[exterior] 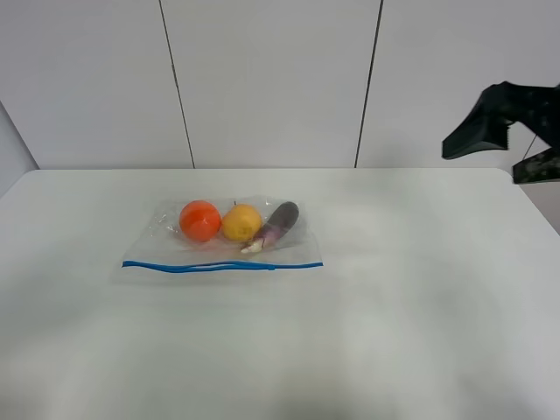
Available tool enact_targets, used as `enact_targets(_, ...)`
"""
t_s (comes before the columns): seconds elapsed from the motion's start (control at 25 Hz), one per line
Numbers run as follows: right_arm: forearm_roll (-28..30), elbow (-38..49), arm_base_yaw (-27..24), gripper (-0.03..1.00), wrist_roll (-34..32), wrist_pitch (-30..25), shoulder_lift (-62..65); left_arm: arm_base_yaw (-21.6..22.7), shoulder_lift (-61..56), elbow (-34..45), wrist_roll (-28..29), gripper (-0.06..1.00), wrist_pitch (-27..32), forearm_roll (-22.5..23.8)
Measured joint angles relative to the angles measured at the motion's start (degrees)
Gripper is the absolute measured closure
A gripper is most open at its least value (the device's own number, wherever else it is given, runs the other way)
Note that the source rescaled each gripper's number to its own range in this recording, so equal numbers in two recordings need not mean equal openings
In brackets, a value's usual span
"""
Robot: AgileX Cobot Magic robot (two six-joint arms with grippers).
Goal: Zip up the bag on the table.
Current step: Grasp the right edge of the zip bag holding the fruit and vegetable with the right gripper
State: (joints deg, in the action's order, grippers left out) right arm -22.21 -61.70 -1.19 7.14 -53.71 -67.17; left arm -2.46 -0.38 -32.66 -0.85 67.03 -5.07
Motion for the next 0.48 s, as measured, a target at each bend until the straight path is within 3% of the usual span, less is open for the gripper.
enact_targets(0.48, -31.24, -3.52, 0.00, -0.03, 22.70, -4.78, -30.87, 0.00, 0.00, 0.00, 0.00, -0.06, 0.00, 0.00)
